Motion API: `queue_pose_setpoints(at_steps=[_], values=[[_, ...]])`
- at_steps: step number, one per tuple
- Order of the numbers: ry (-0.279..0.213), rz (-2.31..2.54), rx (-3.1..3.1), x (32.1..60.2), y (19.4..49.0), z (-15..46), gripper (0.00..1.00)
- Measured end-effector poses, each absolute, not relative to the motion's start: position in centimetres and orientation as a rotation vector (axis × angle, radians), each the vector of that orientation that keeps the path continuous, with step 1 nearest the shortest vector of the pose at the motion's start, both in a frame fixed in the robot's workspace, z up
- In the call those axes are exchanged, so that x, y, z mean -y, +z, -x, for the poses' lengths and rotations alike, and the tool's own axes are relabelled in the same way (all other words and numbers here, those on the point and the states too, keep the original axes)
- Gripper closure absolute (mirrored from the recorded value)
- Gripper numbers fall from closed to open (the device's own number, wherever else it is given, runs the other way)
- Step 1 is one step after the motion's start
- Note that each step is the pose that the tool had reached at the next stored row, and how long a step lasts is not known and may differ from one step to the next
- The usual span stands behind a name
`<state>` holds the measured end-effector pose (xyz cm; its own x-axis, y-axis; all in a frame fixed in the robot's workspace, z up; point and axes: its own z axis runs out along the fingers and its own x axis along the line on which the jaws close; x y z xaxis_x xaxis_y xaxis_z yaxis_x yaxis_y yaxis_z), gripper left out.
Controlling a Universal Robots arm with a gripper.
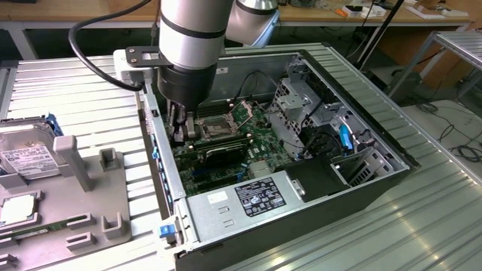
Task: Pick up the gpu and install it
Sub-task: 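Press down on the gpu until it lock into place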
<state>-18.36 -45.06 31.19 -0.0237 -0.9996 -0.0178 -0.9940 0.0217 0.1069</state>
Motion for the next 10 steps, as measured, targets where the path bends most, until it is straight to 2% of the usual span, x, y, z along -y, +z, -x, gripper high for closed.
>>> queue_pose_setpoints(at_steps=[4,10], values=[[-0.165,-2.134,2.187,45.06,31.89,18.34,0.89],[-0.159,-2.137,2.190,45.41,31.55,18.33,0.89]])
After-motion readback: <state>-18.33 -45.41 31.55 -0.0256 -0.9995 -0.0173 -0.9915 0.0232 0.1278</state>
